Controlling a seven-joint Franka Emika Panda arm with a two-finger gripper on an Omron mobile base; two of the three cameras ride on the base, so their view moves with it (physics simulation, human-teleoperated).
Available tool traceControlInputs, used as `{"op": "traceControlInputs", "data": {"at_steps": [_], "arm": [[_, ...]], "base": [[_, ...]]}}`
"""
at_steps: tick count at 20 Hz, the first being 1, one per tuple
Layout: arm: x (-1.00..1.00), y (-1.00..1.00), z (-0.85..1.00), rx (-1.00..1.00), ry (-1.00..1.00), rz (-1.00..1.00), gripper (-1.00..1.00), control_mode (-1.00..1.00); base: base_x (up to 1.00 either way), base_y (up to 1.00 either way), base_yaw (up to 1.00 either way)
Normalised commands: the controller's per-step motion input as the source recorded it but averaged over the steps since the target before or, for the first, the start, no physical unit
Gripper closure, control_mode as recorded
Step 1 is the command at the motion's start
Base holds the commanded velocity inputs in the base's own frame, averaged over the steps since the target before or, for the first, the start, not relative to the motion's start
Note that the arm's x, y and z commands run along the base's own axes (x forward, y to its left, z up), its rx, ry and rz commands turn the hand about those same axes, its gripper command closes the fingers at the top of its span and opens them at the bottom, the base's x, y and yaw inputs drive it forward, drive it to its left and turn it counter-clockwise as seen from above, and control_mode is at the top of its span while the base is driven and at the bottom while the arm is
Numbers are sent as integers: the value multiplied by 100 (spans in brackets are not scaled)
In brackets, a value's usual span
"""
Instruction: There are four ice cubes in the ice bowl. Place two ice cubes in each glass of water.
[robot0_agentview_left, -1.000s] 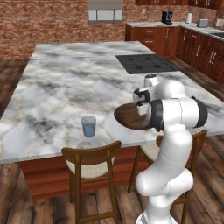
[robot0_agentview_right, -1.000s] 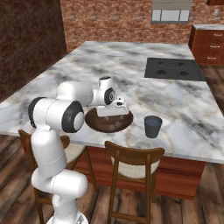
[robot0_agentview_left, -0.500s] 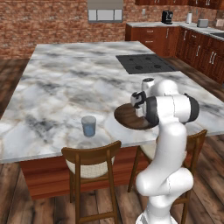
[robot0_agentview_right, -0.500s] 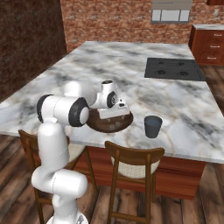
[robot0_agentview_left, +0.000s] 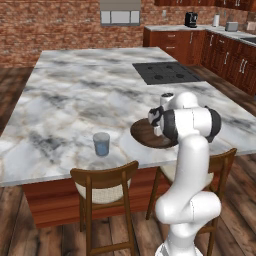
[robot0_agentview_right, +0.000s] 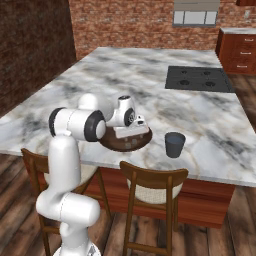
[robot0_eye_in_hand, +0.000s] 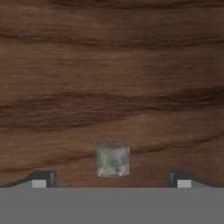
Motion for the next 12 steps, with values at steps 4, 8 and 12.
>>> {"op": "traceControlInputs", "data": {"at_steps": [4, 8, 12], "arm": [[13, 0, -21, 1, 0, 0, -100, -100], [14, 0, -19, 2, 0, 0, -100, -100], [9, 0, -14, 2, 0, 0, -100, -100]], "base": [[0, 0, 0], [0, 0, 0], [0, 0, 0]]}}
